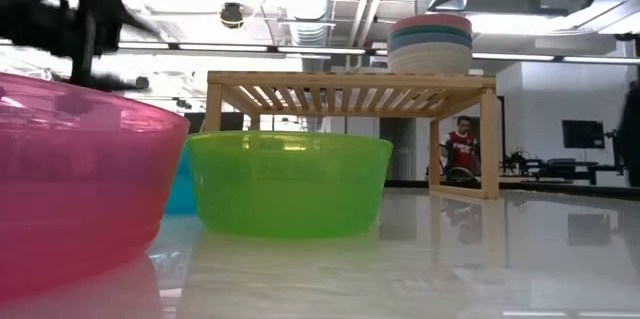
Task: Place and stack bowls onto a shelf
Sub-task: Put the light blue bowl on the shelf
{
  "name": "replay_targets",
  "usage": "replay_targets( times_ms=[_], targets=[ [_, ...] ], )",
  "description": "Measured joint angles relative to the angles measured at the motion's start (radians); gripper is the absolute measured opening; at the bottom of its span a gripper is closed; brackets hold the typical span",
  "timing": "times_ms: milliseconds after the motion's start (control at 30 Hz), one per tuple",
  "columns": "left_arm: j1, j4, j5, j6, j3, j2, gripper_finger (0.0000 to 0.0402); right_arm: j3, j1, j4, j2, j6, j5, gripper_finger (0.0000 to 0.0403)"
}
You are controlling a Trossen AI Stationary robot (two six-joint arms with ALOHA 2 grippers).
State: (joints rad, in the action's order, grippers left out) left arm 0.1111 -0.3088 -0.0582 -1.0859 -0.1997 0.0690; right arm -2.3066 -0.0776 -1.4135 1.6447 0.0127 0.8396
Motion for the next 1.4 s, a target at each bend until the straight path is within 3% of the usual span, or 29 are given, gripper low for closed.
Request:
replay_targets(
  times_ms=[100, 267, 500, 667, 767, 933, 1100, 1400],
  targets=[
    [-0.011, 0.146, 0.092, 0.002, 0.0, 0.036, 0.0332, -0.05, -0.039, -0.028, -0.011, -0.062, -0.003, 0.0082],
    [-0.048, 0.284, 0.072, 0.03, -0.003, 0.16, 0.0332, -0.047, -0.088, -0.121, -0.035, -0.138, -0.008, 0.0091],
    [-0.122, 0.156, 0.093, 0.091, -0.092, 0.479, 0.0332, -0.046, -0.143, -0.157, -0.052, -0.207, -0.022, 0.0134],
    [-0.187, 0.128, 0.129, 0.164, -0.21, 0.73, 0.0332, -0.047, -0.177, -0.157, -0.061, -0.223, -0.029, 0.0178],
    [-0.219, 0.025, 0.106, 0.187, -0.294, 0.867, 0.0332, -0.047, -0.18, -0.157, -0.062, -0.225, -0.03, 0.0194],
    [-0.26, -0.033, 0.095, 0.195, -0.376, 1.05, 0.0332, -0.047, -0.18, -0.158, -0.062, -0.221, -0.06, 0.02],
    [-0.296, -0.034, 0.012, 0.152, -0.397, 1.181, 0.0332, -0.047, -0.18, -0.157, -0.062, -0.214, -0.13, 0.0193],
    [-0.357, 0.077, 0.004, 0.103, -0.407, 1.387, 0.0331, -0.047, -0.179, -0.157, -0.062, -0.214, -0.169, 0.0187]
  ],
)
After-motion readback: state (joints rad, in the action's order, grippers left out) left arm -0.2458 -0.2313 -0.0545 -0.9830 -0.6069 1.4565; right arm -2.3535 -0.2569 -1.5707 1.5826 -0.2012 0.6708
